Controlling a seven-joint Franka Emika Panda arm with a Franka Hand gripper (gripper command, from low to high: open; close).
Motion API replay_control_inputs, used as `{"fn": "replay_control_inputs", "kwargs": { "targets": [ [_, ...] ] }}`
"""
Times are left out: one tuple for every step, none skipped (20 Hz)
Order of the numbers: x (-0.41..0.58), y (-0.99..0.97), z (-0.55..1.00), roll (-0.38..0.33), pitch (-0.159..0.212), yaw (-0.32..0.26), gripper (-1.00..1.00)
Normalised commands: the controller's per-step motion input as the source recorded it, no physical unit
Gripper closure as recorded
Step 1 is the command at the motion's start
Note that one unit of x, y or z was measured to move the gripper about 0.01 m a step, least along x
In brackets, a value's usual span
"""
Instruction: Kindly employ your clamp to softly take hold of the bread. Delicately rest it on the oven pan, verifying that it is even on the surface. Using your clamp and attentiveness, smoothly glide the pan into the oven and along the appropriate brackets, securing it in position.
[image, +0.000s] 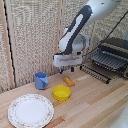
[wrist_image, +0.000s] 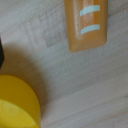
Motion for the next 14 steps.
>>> {"fn": "replay_control_inputs", "kwargs": {
  "targets": [
    [0.126, -0.33, -0.24, 0.0, 0.058, 0.034, -1.0],
    [0.094, -0.33, -0.26, 0.0, 0.057, 0.048, -1.0],
    [0.089, -0.28, -0.26, 0.0, 0.058, 0.054, -1.0],
    [0.106, -0.26, -0.24, 0.0, 0.078, 0.058, -1.0],
    [0.074, -0.23, -0.2, 0.0, 0.145, 0.05, -1.0],
    [0.146, -0.17, -0.09, -0.017, 0.217, 0.04, -1.0],
    [0.163, -0.18, -0.1, -0.033, 0.209, 0.028, -1.0],
    [0.129, -0.21, -0.12, -0.021, 0.172, 0.04, -1.0],
    [0.197, -0.13, -0.1, -0.031, 0.157, 0.037, -1.0],
    [0.237, -0.19, -0.11, -0.008, 0.118, 0.071, -1.0],
    [0.257, -0.16, -0.11, 0.0, 0.088, 0.084, -1.0],
    [0.28, -0.17, -0.11, 0.0, 0.08, 0.091, -1.0],
    [0.283, -0.2, -0.11, 0.0, 0.069, 0.1, -1.0],
    [0.32, -0.18, -0.1, 0.0, 0.061, 0.102, -1.0]
  ]
}}
